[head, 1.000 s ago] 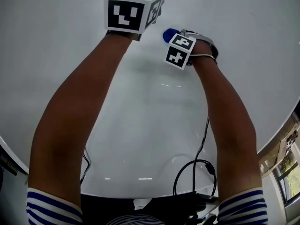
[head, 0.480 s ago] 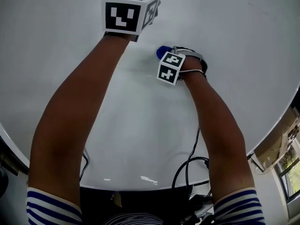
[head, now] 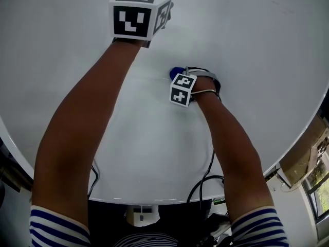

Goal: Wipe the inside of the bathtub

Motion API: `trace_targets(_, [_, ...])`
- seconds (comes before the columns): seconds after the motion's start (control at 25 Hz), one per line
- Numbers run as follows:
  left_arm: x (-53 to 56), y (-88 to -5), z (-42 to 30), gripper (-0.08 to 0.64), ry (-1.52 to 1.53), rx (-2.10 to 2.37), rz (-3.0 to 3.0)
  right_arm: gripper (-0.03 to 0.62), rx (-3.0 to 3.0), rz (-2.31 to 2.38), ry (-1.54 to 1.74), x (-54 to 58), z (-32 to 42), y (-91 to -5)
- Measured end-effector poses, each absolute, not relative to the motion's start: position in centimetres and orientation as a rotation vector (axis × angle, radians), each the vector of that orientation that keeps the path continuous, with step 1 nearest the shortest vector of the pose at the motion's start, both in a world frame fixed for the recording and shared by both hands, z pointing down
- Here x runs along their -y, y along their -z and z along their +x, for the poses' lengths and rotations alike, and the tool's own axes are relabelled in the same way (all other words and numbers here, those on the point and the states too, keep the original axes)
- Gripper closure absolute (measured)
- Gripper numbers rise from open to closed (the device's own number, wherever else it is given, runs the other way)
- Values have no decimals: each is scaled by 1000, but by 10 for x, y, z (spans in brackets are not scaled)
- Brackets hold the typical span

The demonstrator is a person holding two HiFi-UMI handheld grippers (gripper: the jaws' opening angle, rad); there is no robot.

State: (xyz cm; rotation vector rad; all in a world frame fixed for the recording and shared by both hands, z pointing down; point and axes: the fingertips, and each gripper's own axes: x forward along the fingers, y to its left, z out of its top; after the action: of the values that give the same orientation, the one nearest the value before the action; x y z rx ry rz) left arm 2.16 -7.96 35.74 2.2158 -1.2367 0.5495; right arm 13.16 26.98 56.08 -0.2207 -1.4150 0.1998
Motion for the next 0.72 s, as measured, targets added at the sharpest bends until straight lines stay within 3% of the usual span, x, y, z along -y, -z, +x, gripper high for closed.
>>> trace_targets(0.48, [81, -362, 14, 557, -576, 1236, 2204, 540, 1411, -253, -256, -273, 131, -559])
trace_targets(0.72, [99, -353, 7, 557, -579, 1254, 2210, 540, 1474, -137, -249, -218, 130, -541])
